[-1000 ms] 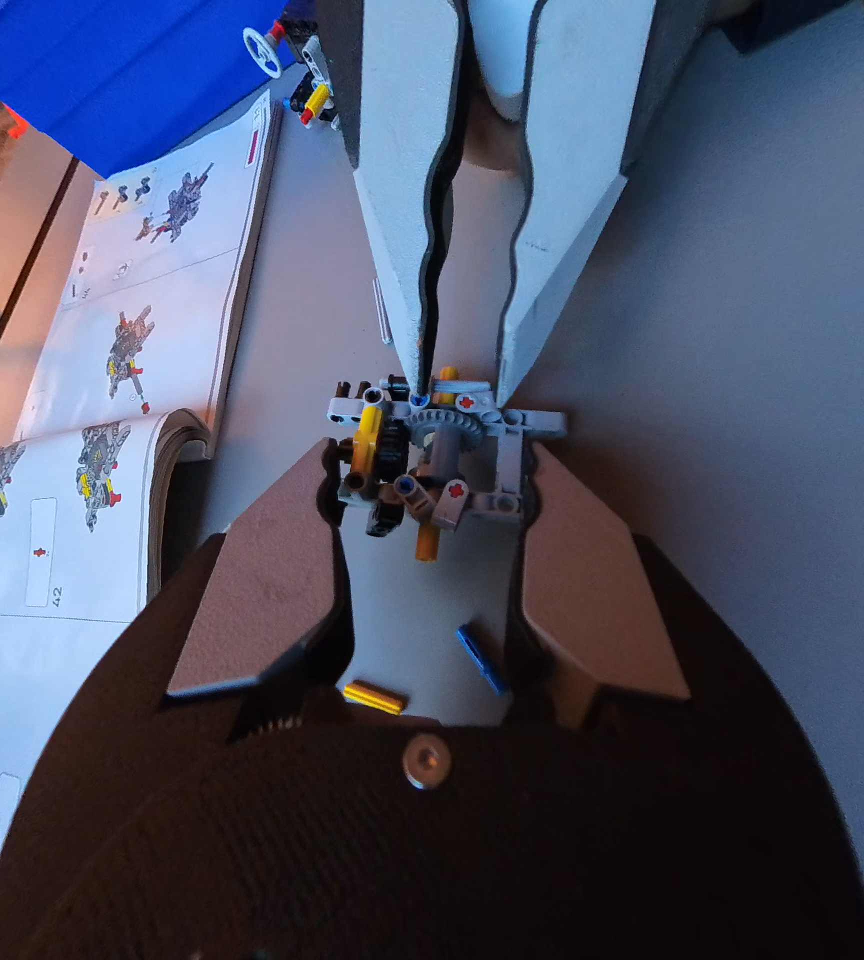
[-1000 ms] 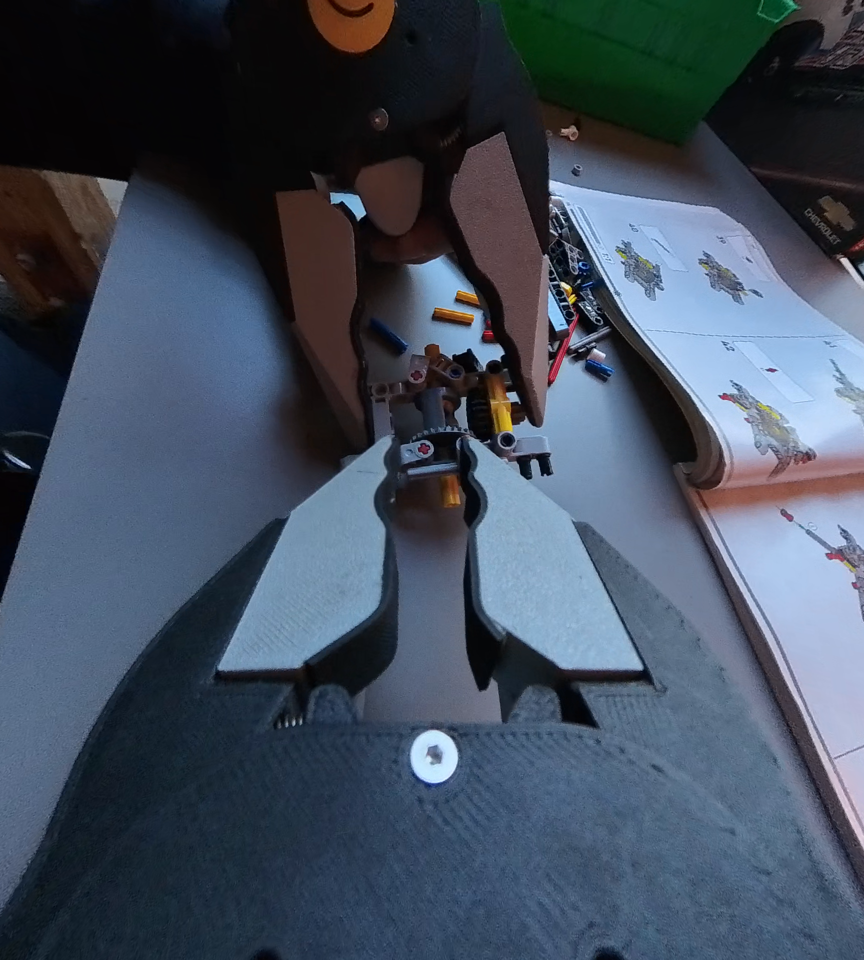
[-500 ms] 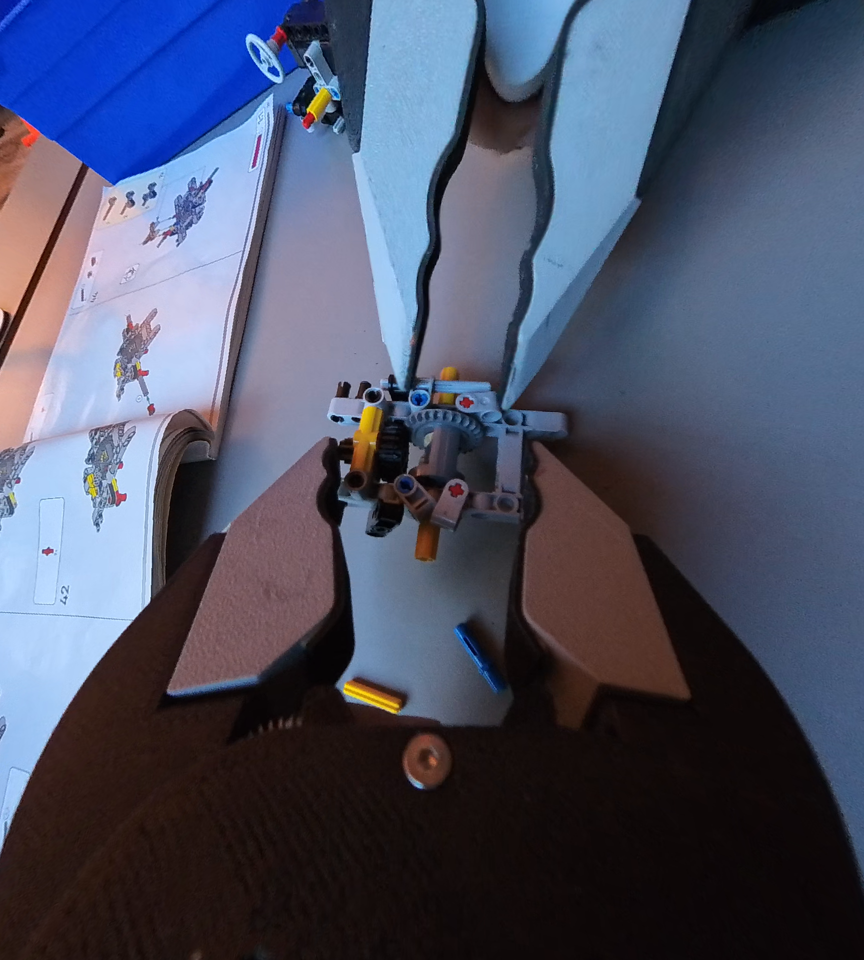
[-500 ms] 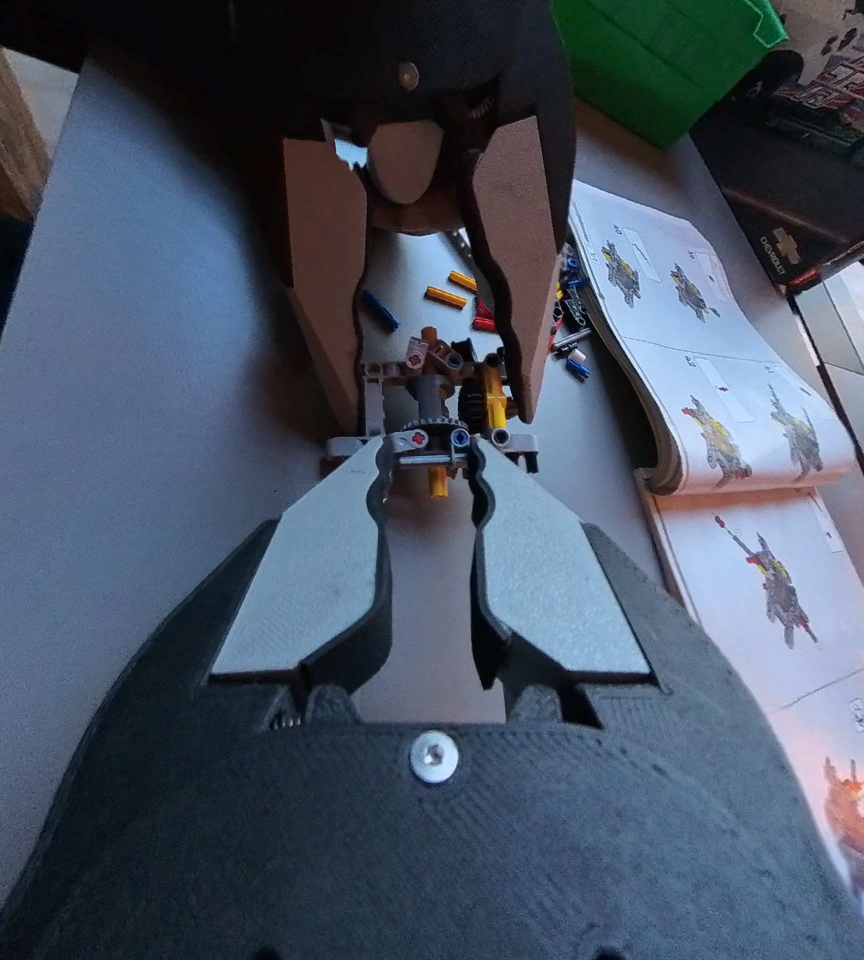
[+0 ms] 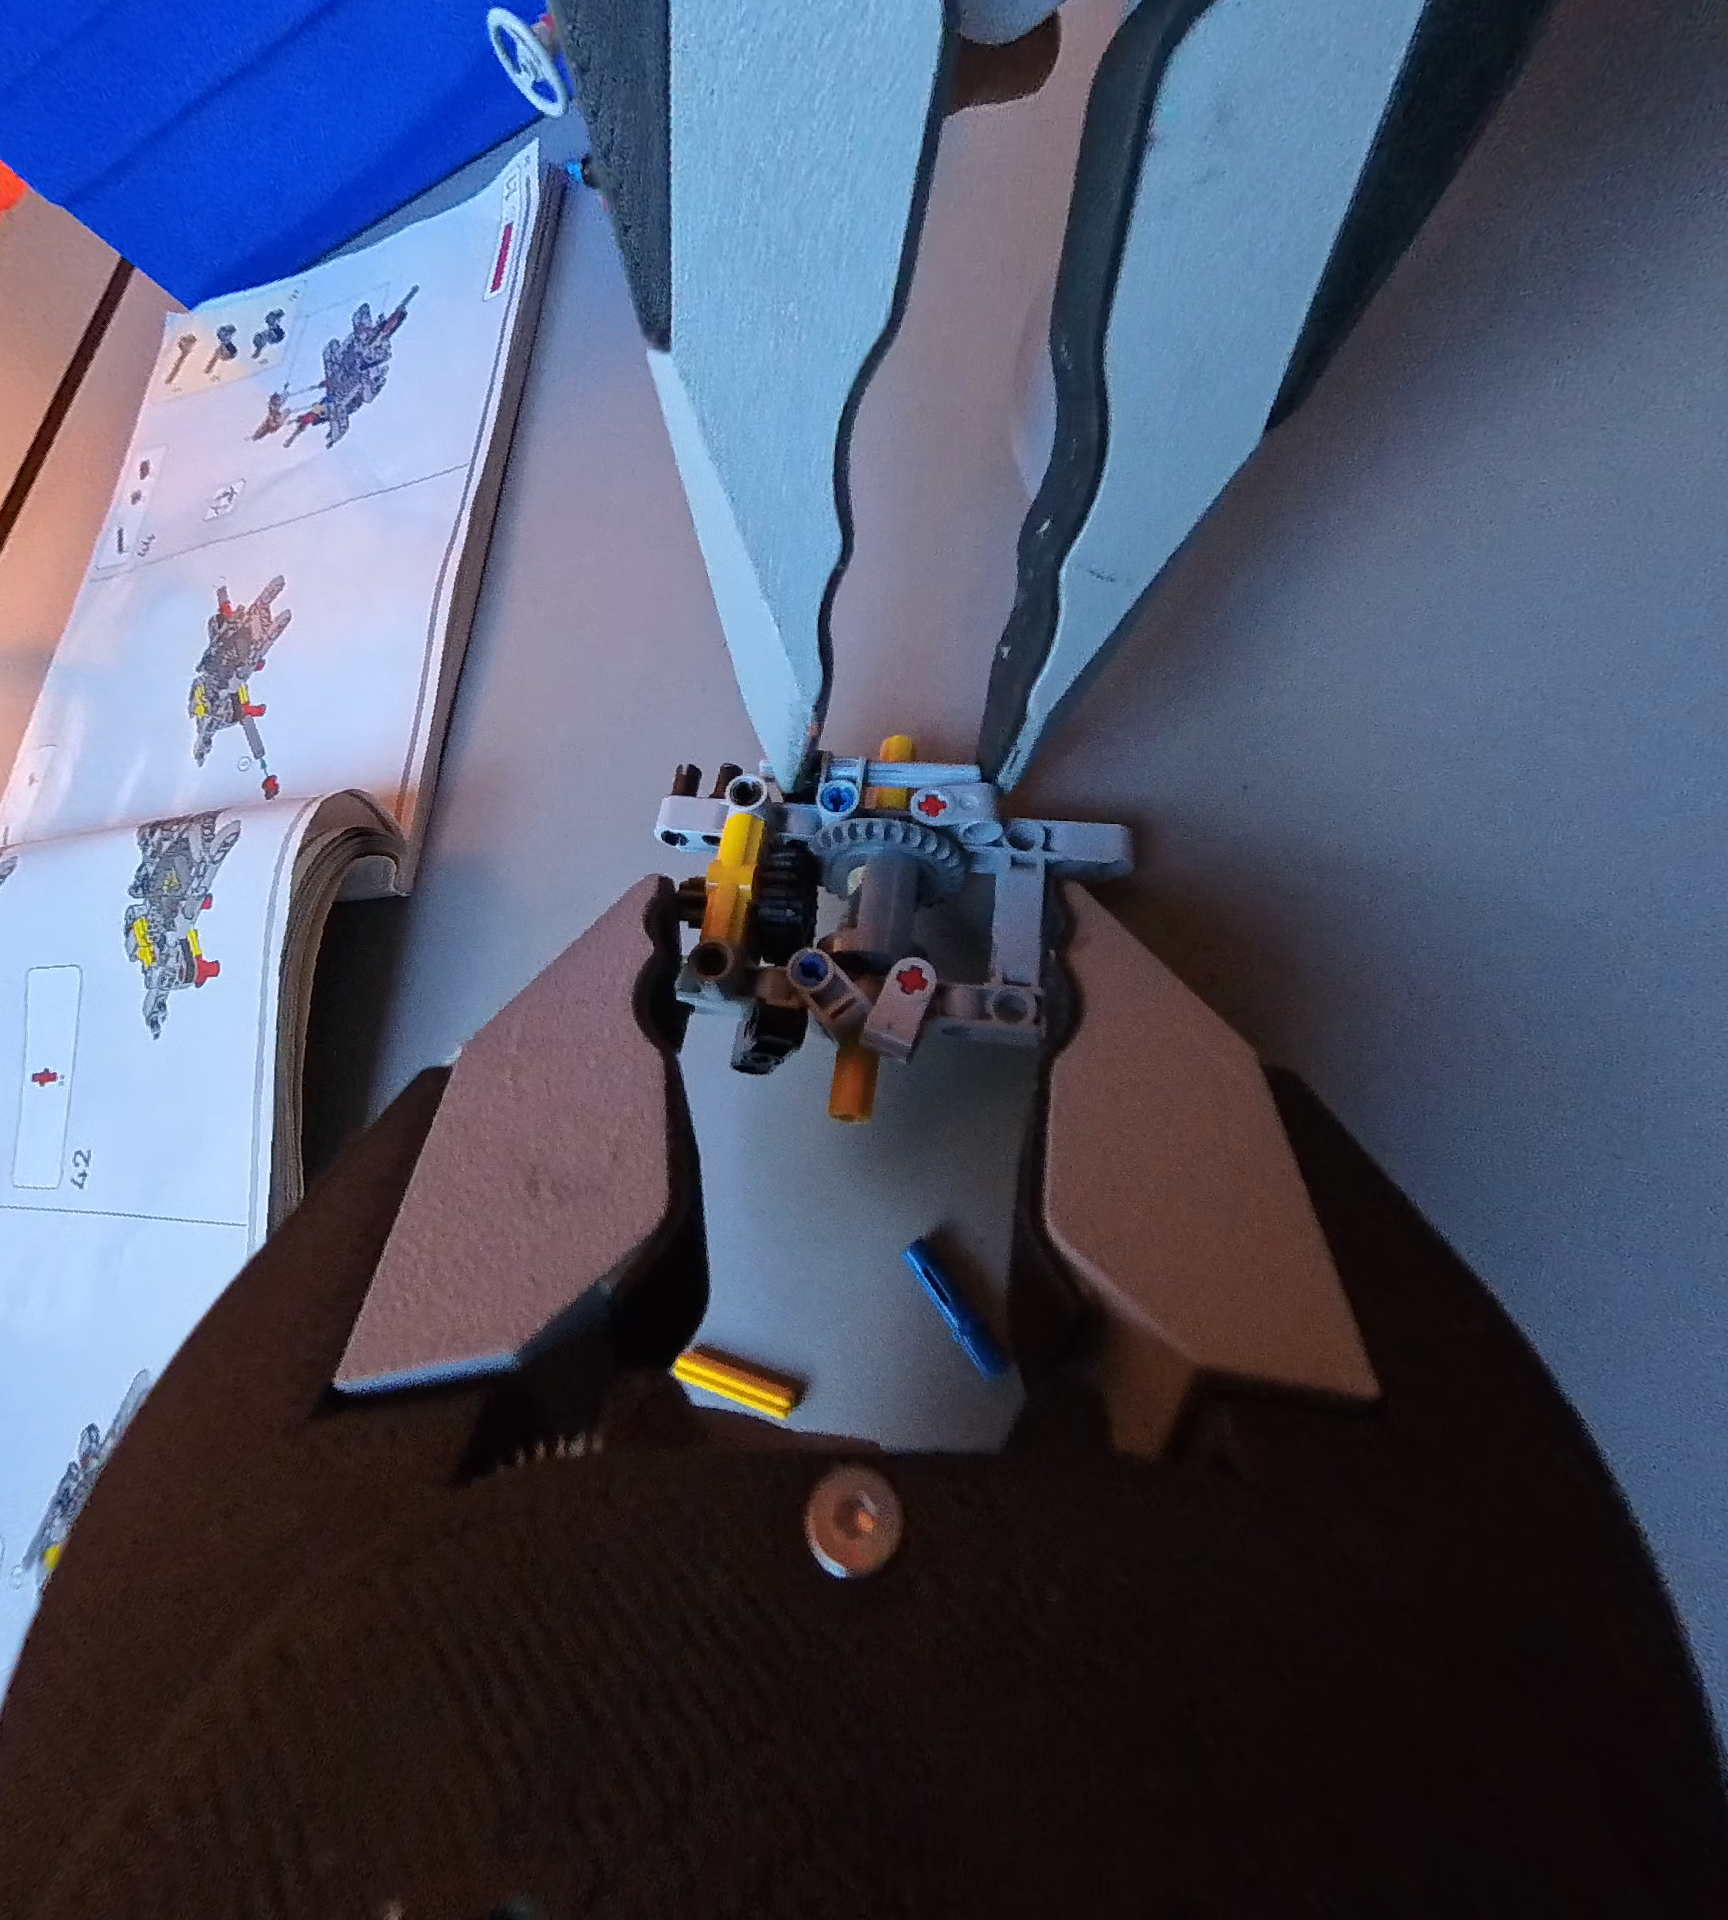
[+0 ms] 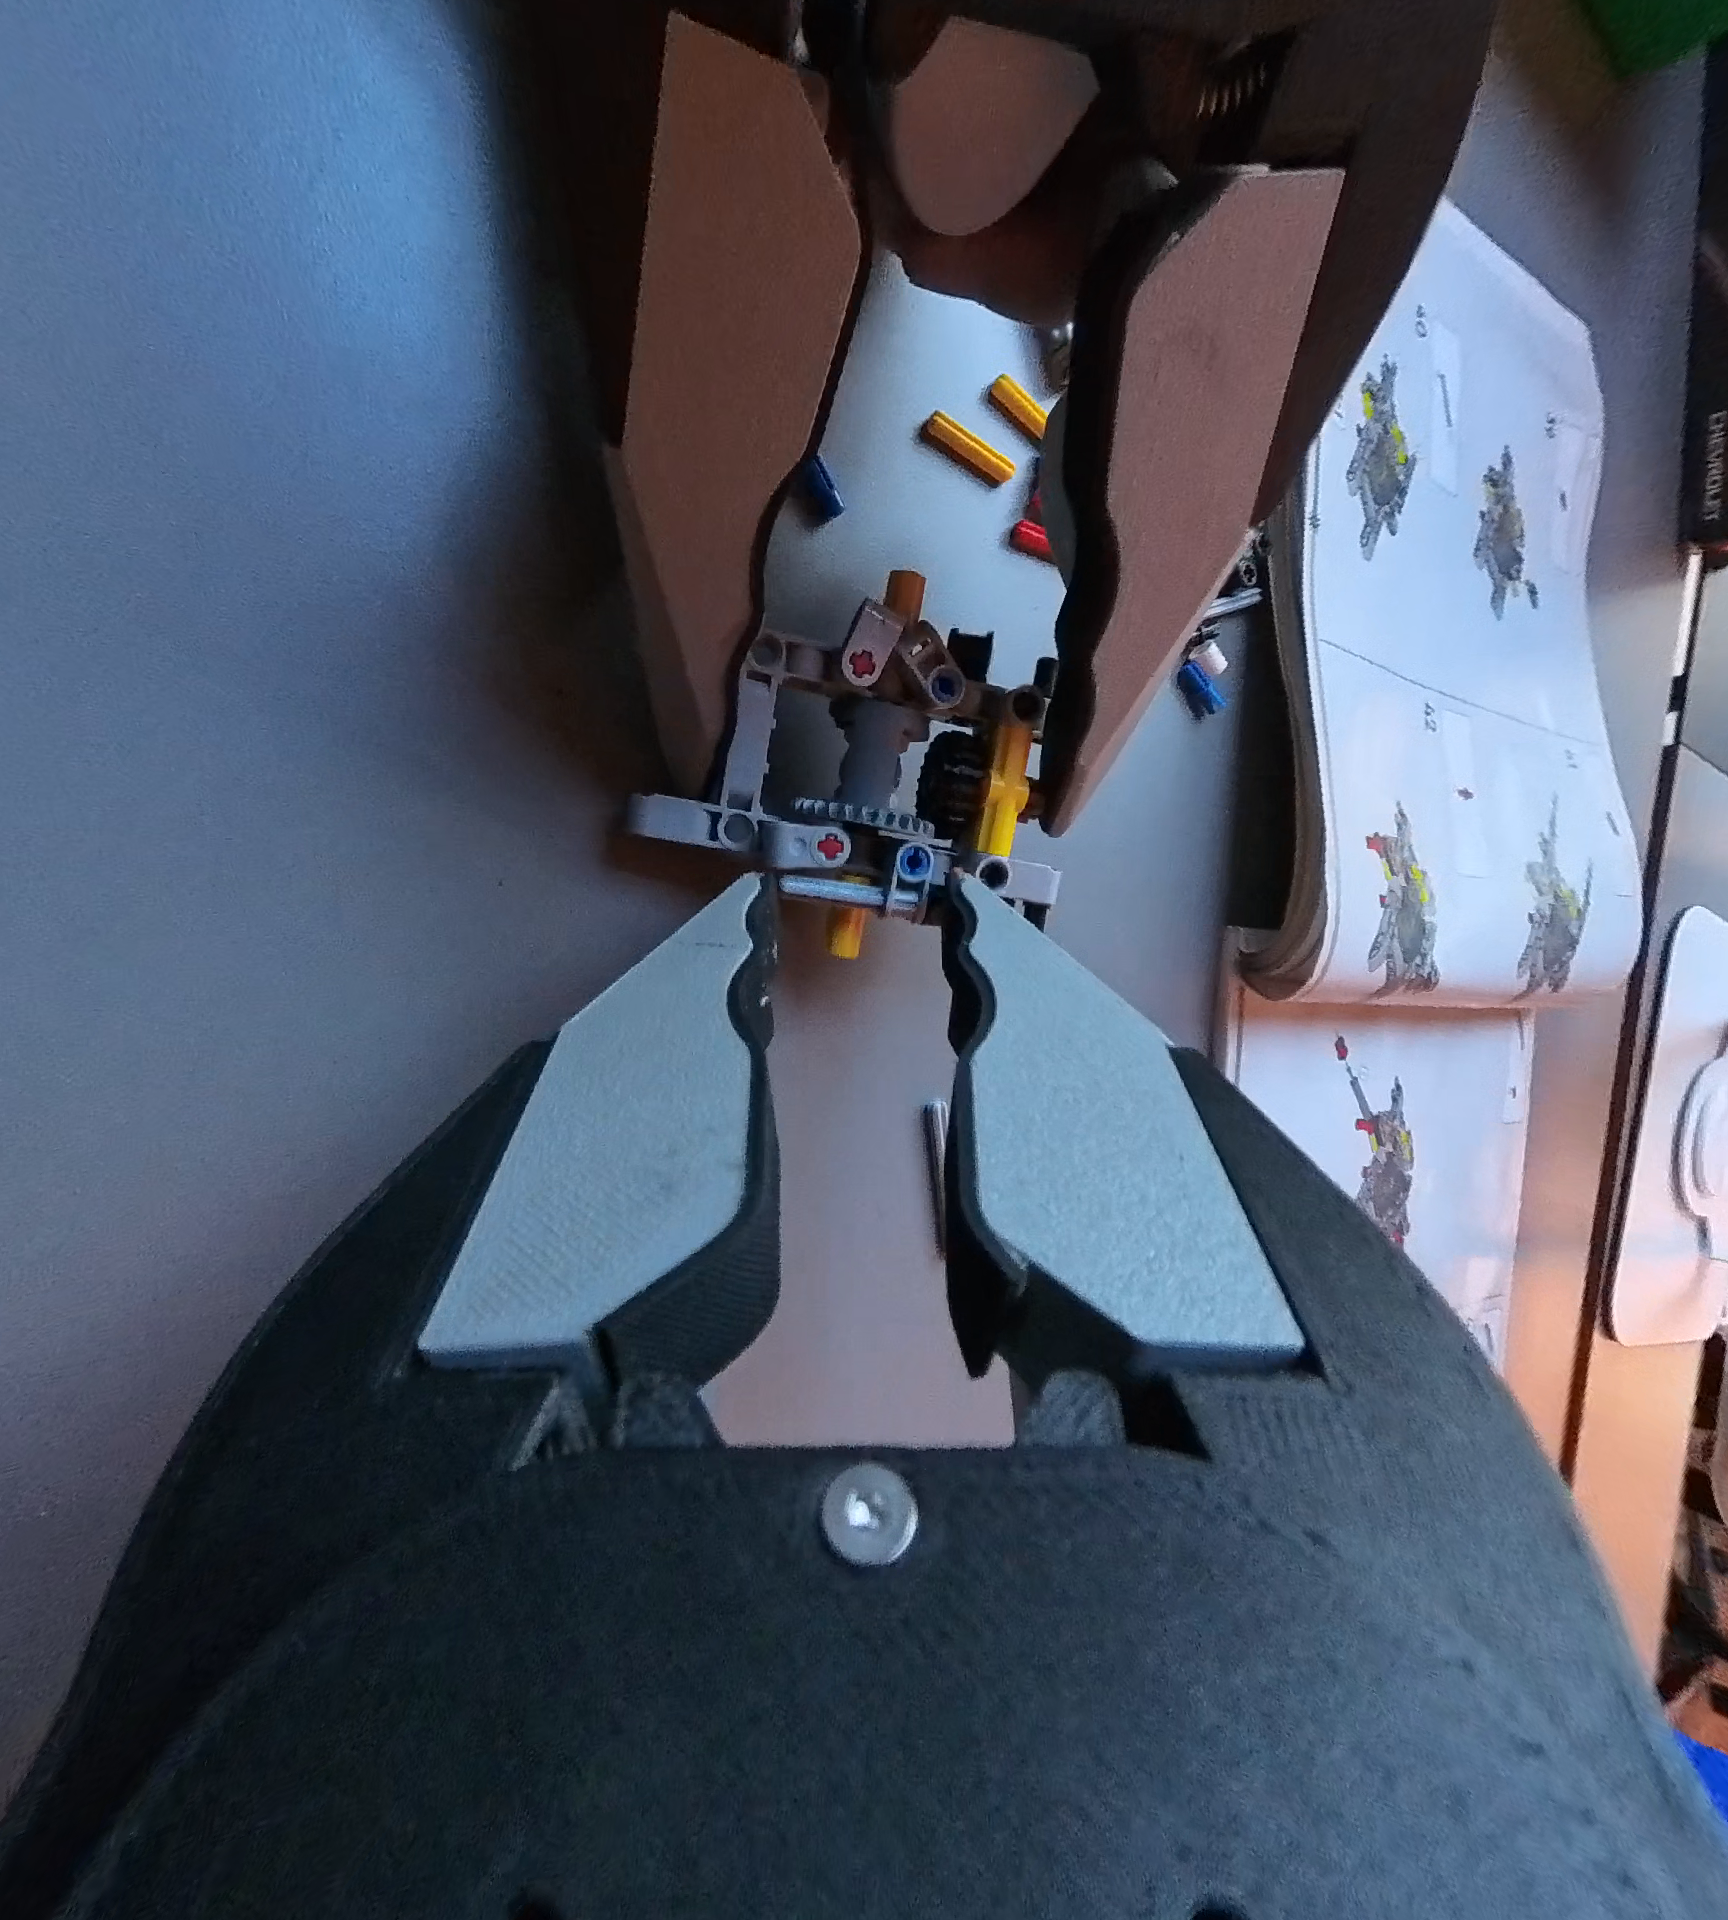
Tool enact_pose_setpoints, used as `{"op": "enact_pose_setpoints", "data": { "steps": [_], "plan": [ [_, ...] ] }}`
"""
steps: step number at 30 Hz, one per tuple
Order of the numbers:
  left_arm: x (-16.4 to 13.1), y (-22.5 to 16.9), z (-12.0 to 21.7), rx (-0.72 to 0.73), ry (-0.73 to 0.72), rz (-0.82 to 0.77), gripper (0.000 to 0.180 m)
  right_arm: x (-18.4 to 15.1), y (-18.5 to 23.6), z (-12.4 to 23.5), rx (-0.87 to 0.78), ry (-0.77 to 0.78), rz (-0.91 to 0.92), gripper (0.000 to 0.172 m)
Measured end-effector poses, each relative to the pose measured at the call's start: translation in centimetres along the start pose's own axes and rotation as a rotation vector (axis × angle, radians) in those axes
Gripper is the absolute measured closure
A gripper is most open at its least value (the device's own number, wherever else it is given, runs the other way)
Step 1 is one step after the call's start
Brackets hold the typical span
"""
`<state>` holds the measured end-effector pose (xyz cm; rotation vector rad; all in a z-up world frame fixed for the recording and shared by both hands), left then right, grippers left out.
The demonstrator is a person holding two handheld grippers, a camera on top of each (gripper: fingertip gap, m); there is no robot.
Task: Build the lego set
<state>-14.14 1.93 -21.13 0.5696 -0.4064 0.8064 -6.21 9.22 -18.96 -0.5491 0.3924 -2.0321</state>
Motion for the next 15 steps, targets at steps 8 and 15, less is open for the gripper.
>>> {"op": "enact_pose_setpoints", "data": {
  "steps": [8, 15],
  "plan": [
    [-0.1, 0.2, -0.1, -0.048, 0.019, 0.048, 0.113, 0.5, -0.9, -0.6, 0.133, 0.059, 0.016, 0.144],
    [-0.2, 0.4, -0.2, -0.088, 0.031, 0.083, 0.114, 1.0, -1.7, -1.0, 0.266, 0.137, 0.032, 0.144]
  ]
}}
Point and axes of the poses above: each gripper's, where its closed fingertips meet, z back along the fingers, x out of its top, y = z × x across the jaws, the point moved 8 cm from there along z, back along the fingers, and after that the axes turned 15 degrees about y, right-handed, at the moved point
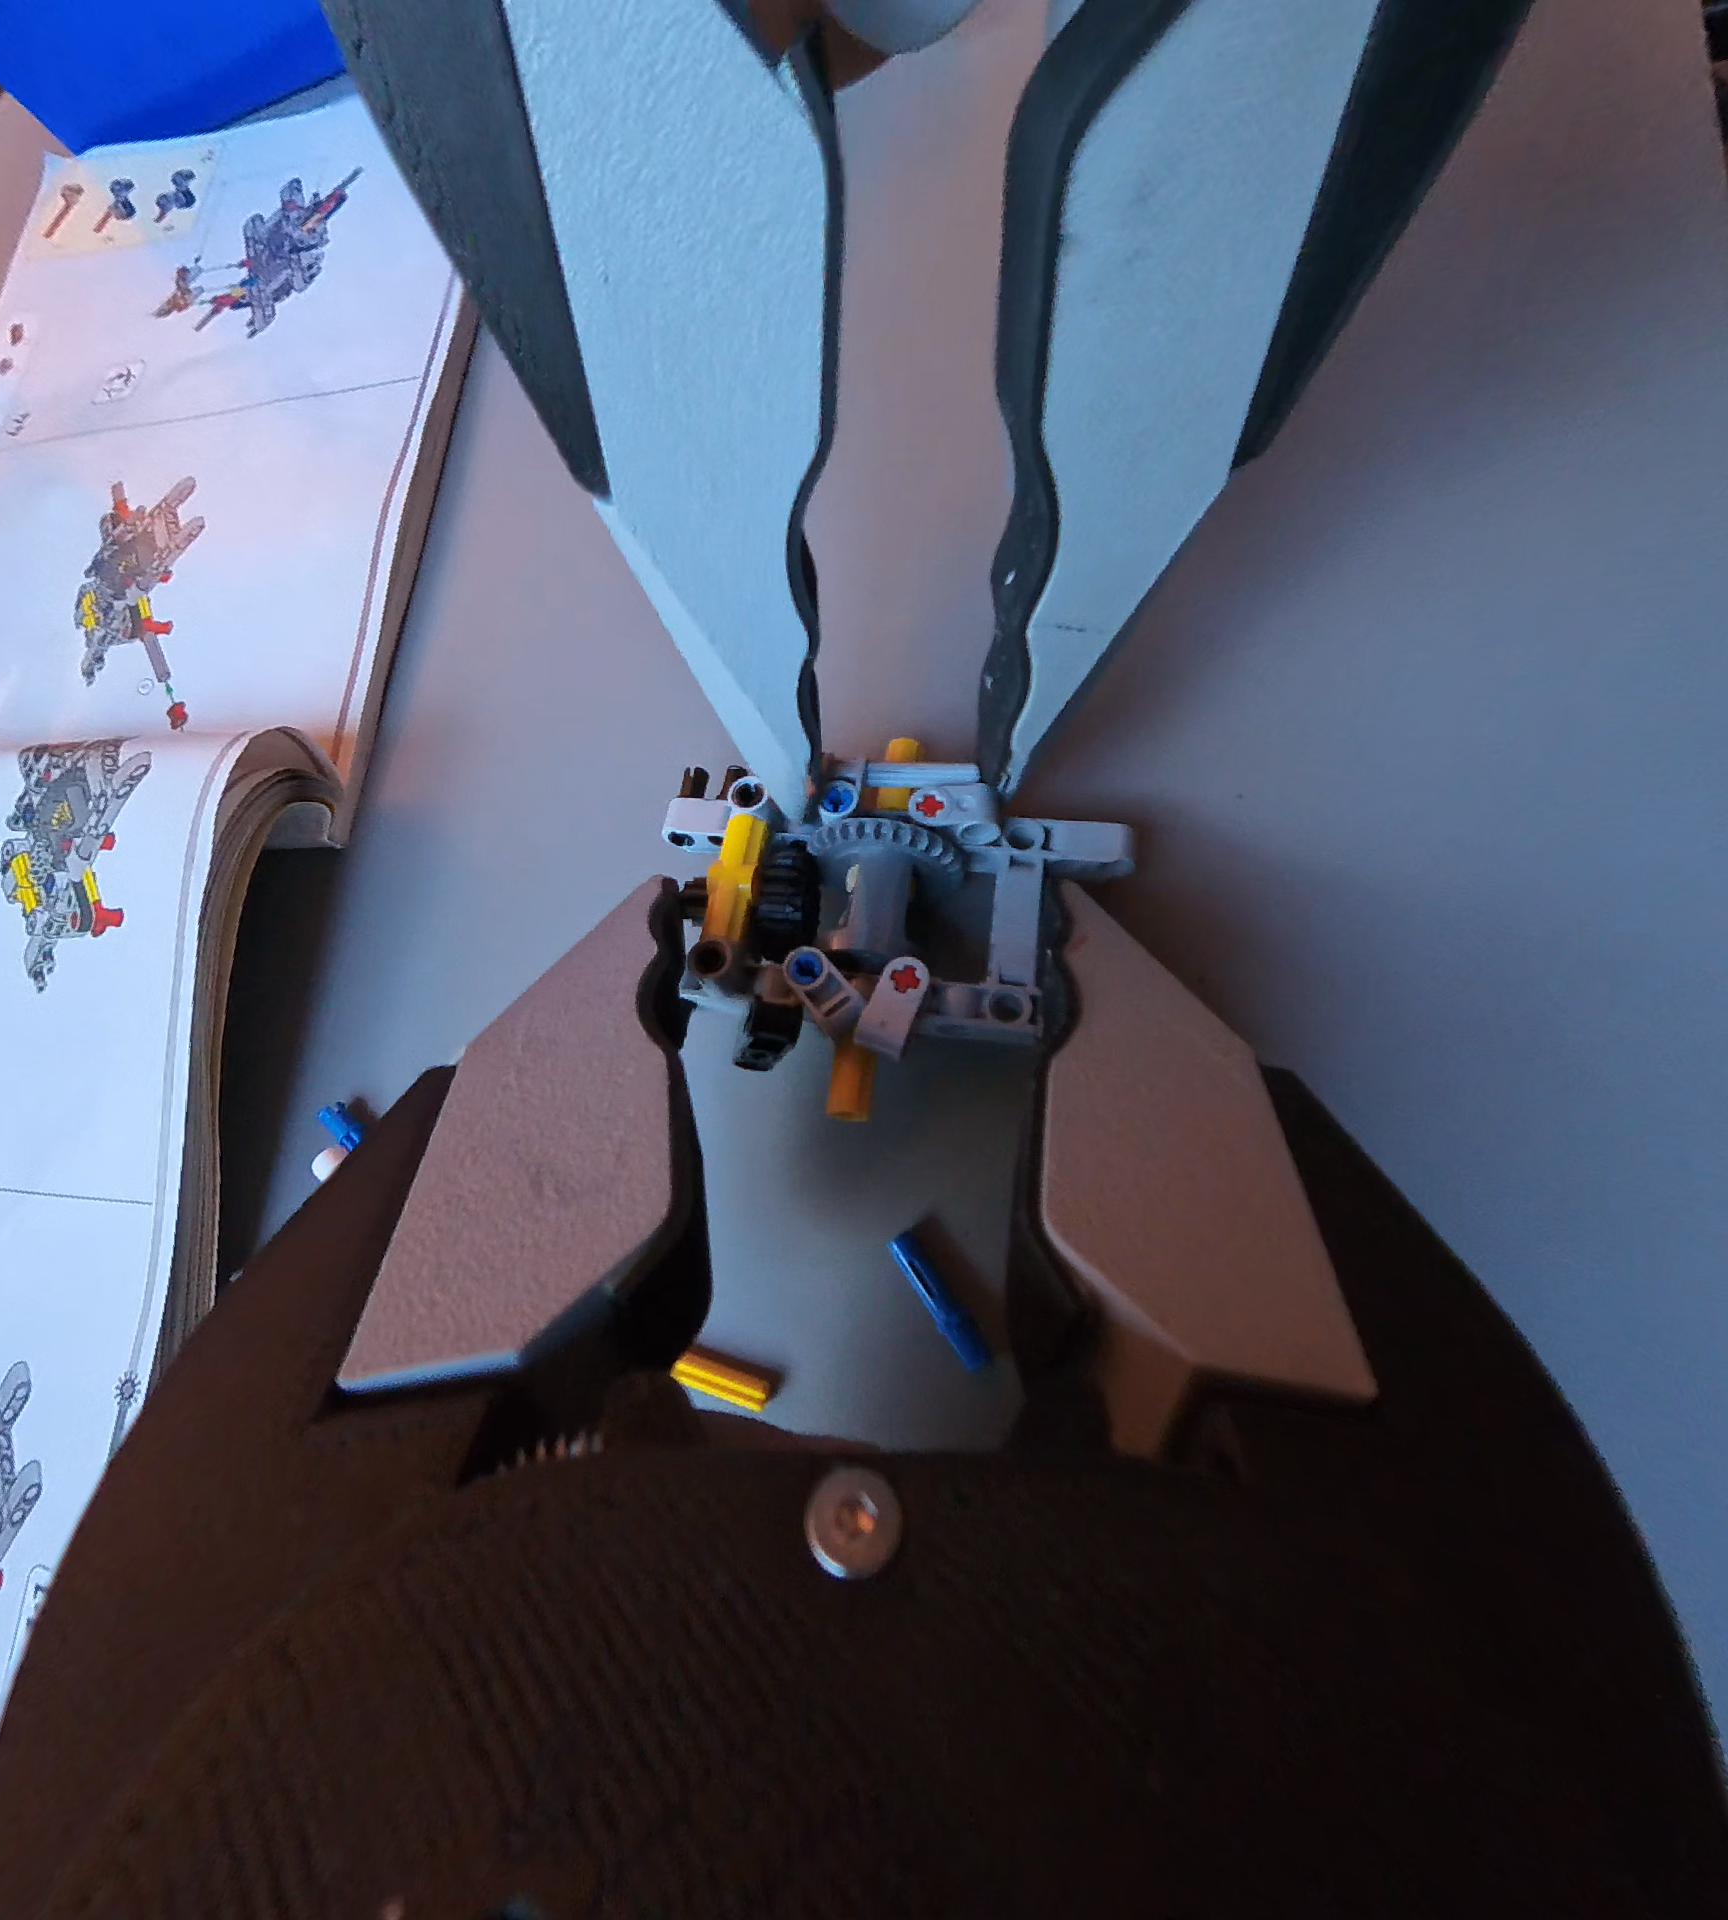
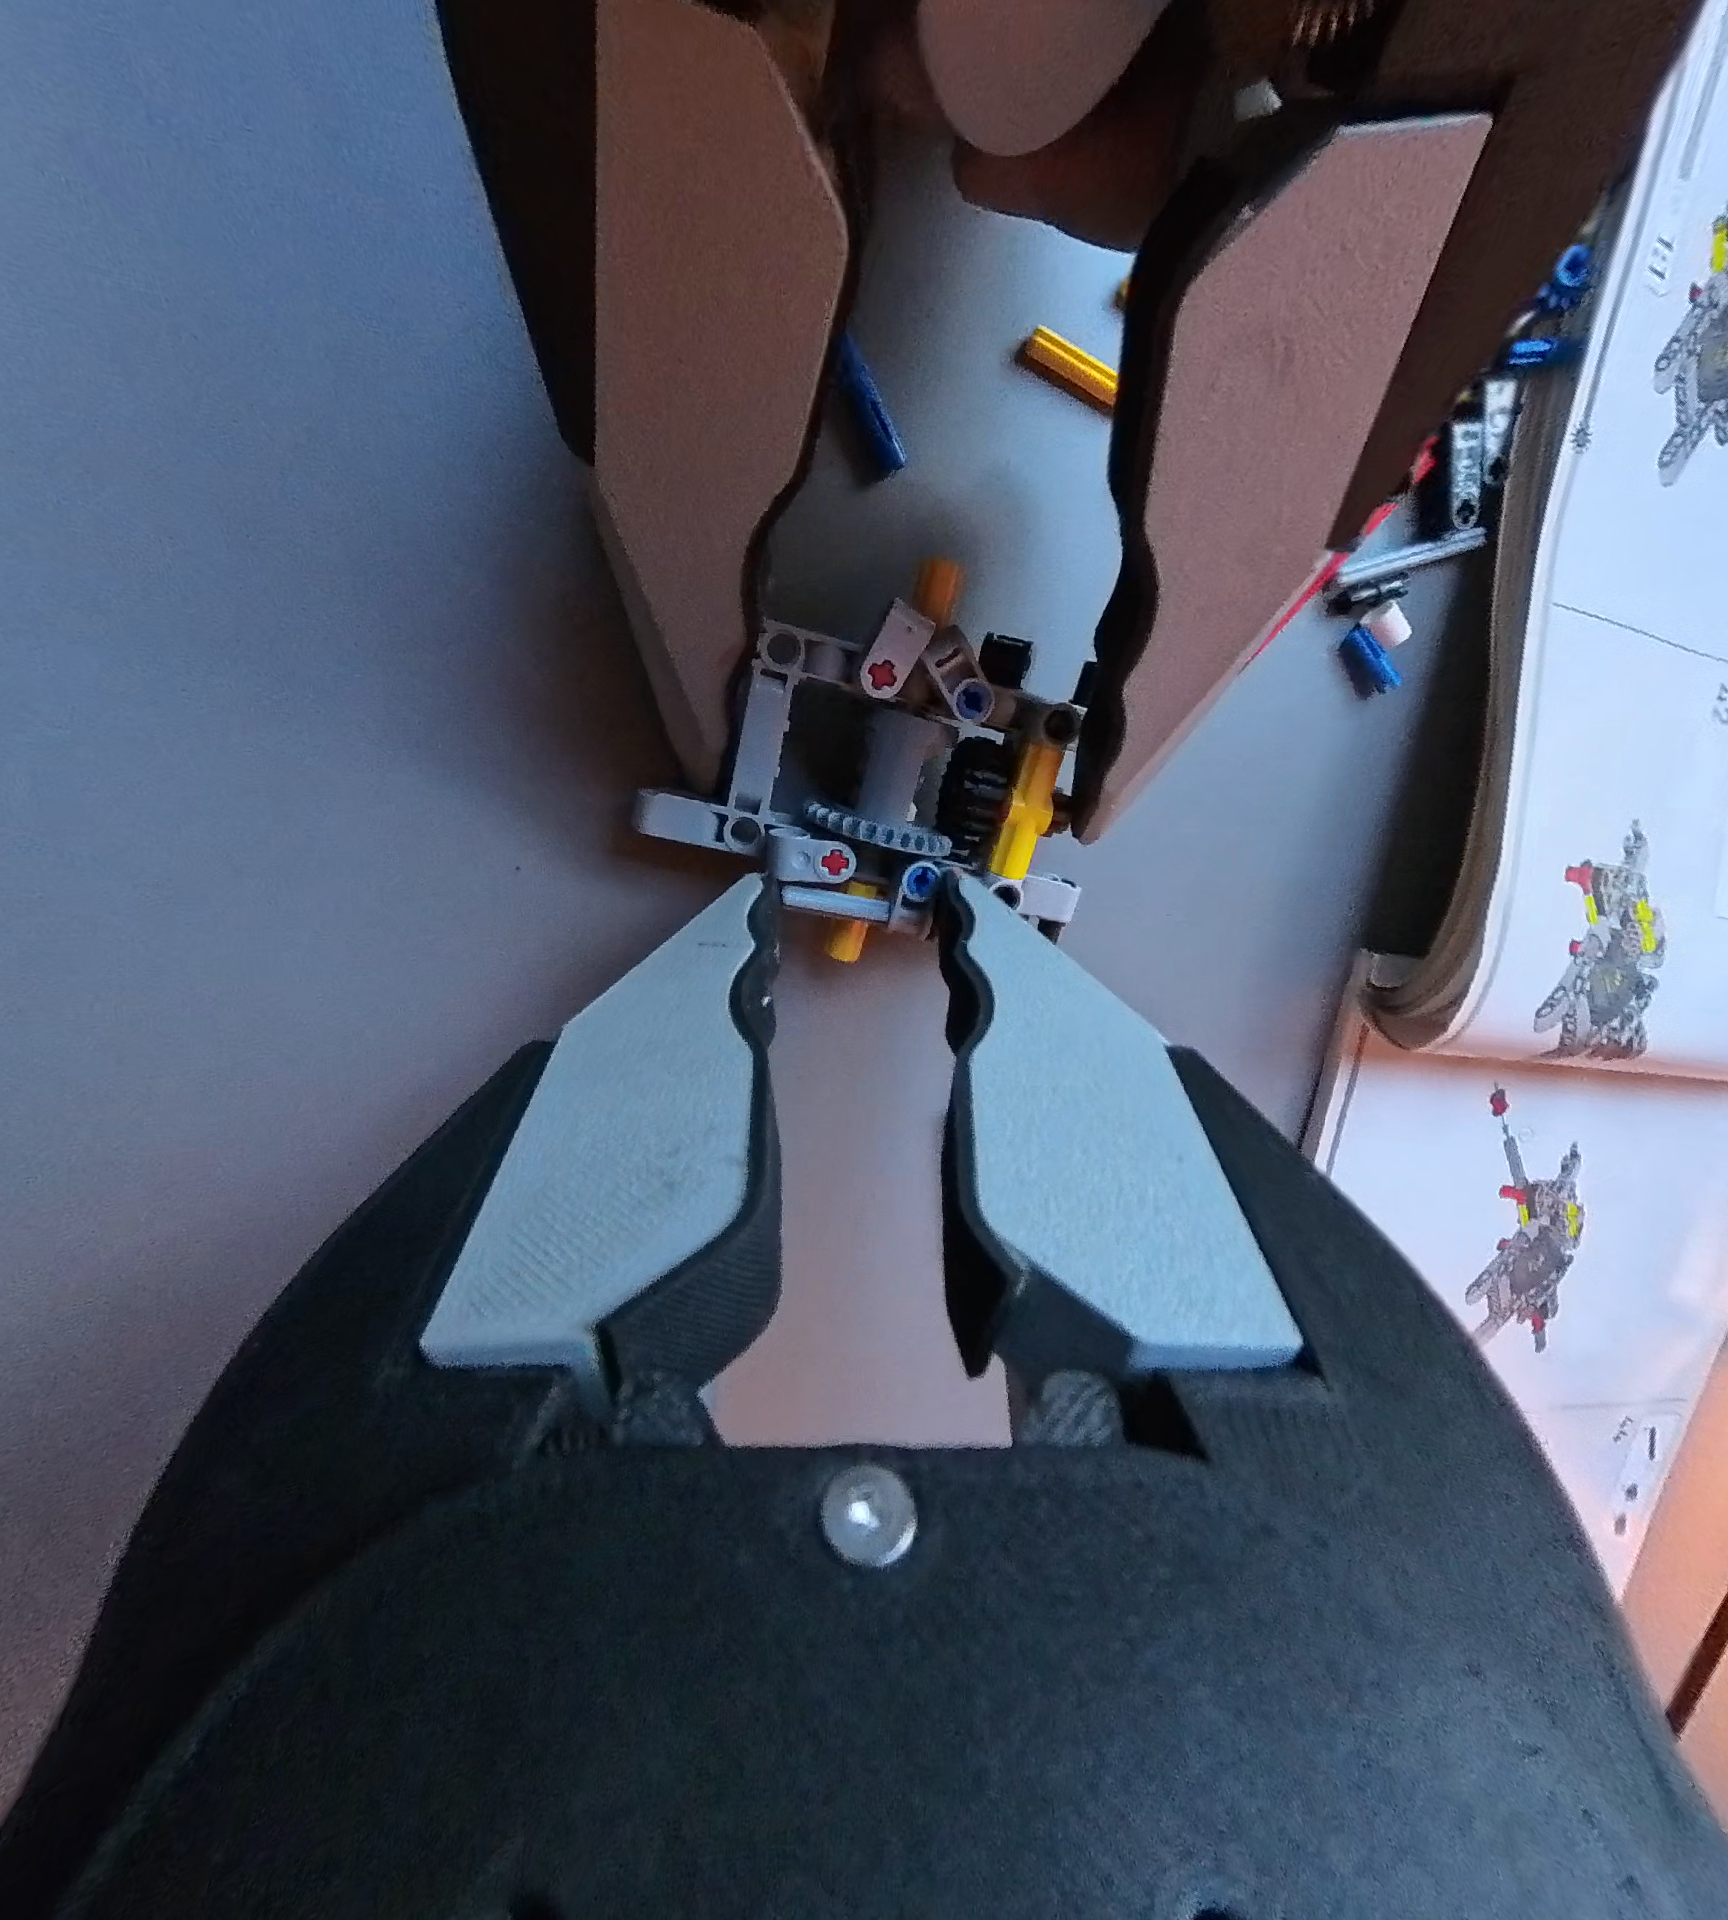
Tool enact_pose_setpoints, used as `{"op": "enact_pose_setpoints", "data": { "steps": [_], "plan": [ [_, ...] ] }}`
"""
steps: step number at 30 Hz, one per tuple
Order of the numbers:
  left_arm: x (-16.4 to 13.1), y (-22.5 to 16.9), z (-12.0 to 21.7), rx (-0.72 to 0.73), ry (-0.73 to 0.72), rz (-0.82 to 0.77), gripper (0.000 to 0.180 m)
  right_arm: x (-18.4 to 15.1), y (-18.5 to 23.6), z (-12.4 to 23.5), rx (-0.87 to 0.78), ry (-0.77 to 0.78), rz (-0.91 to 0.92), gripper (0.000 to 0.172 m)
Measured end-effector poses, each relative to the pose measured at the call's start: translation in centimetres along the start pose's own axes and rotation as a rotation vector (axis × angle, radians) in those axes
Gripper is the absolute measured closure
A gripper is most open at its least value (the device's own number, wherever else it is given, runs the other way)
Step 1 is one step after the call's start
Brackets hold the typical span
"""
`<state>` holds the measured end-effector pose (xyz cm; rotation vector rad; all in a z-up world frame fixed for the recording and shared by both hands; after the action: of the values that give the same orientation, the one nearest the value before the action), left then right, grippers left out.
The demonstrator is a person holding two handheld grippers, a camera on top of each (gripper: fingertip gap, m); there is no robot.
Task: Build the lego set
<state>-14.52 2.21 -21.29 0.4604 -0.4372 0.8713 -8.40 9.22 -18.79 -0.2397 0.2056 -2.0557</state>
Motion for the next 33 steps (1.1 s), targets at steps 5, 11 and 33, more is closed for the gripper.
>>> {"op": "enact_pose_setpoints", "data": {
  "steps": [5, 11, 33],
  "plan": [
    [0.0, 0.1, 0.0, 0.001, 0.002, 0.014, 0.114, 0.1, -0.2, -0.1, -0.005, 0.021, 0.034, 0.145],
    [0.0, 0.2, -0.1, -0.017, 0.002, 0.036, 0.114, 0.5, -0.5, 0.0, 0.05, 0.077, -0.025, 0.145],
    [0.0, 0.2, -0.2, -0.024, 0.008, 0.055, 0.114, -0.8, -0.1, -0.2, 0.045, -0.111, -0.159, 0.144]
  ]
}}
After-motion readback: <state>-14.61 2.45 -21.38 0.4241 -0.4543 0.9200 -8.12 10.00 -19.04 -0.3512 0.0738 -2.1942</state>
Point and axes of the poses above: each gripper's, where its closed fingertips meet, z back along the fingers, x out of its top, y = z × x across the jaws, the point moved 8 cm from there along z, back along the fingers, and after that the axes turned 15 degrees about y, right-handed, at the moved point
